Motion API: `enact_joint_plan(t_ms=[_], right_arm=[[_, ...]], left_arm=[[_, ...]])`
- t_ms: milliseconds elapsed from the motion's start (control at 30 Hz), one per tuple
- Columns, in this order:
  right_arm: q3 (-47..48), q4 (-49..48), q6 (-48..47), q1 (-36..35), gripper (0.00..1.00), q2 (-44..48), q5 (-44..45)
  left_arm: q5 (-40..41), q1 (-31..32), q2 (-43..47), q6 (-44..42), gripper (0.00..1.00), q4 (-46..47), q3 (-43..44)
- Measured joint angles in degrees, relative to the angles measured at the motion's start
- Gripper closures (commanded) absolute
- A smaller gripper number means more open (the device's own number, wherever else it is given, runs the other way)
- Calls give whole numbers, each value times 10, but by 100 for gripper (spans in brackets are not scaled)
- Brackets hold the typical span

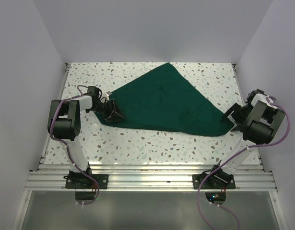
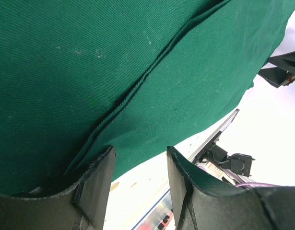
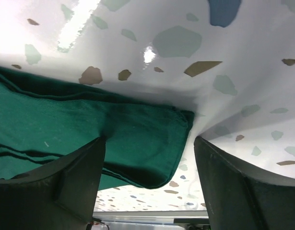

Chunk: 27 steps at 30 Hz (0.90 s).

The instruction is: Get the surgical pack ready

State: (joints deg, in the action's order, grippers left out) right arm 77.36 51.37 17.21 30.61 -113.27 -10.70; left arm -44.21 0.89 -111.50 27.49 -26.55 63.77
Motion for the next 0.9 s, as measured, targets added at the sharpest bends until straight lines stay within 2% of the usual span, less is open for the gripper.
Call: enact_joint_plan(t_ms=[267,400,467,500,567,600,733,900], right_arm=[[9,-1,-2,1,48,-10,-18],[10,-11,0,1,55,-12,-30],[8,-21,2,0,62,-12,-39],[8,-26,3,0,70,-12,-44],[5,-39,5,-2,80,-12,-51],[4,-43,5,-3,88,-12,-53],[3,-52,5,-6,100,-11,-54],[3,-50,3,-24,100,6,-50]], left_arm=[[0,0,-3,0,47,-8,4],[0,0,-3,0,47,-10,4],[0,0,-3,0,47,-10,4],[0,0,-3,0,47,-10,4],[0,0,-3,0,47,-10,5],[0,0,-4,0,47,-11,5],[0,0,-4,-1,47,-13,7],[0,0,-3,-1,47,-14,7]])
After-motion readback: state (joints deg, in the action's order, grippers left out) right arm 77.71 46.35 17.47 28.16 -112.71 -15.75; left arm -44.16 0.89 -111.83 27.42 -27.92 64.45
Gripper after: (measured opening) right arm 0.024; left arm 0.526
